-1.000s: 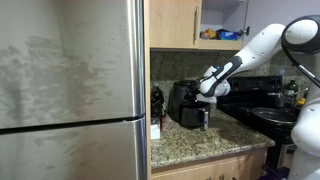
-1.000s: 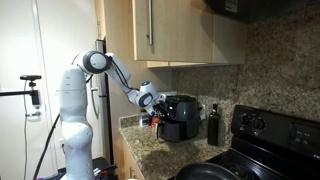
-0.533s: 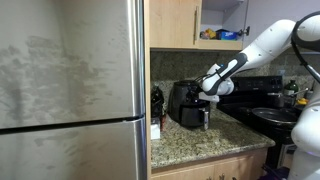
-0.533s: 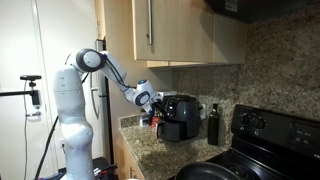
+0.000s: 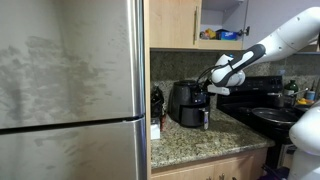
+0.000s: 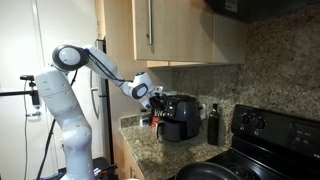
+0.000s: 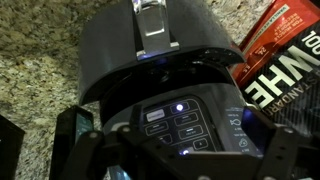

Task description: Push a button on the air fryer

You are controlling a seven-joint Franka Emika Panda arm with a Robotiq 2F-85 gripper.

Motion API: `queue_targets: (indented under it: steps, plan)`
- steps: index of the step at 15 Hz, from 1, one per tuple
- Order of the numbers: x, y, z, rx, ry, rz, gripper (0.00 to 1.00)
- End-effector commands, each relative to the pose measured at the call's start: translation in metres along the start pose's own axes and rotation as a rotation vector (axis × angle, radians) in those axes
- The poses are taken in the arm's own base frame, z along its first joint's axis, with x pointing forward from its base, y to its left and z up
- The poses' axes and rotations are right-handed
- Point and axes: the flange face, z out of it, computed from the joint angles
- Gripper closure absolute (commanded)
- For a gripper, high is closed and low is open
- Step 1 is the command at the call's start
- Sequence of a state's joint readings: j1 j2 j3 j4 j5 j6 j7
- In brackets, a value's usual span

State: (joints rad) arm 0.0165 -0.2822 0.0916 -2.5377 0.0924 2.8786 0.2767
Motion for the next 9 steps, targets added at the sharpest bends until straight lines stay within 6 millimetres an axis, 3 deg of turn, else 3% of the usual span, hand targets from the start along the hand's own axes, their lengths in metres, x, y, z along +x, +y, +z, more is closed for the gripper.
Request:
queue_targets:
  steps: [1, 4, 5, 9]
  plan:
    - [0.005, -0.017, 0.019, 0.028, -0.02, -0.005, 0.0]
    - [0.008, -0.032, 0.03, 0.038, -0.018, -0.006, 0.0]
    - [0.001, -0.022, 0.019, 0.027, -0.015, -0.017, 0.0]
    - [0.006, -0.029, 0.034, 0.019, -0.026, -0.016, 0.0]
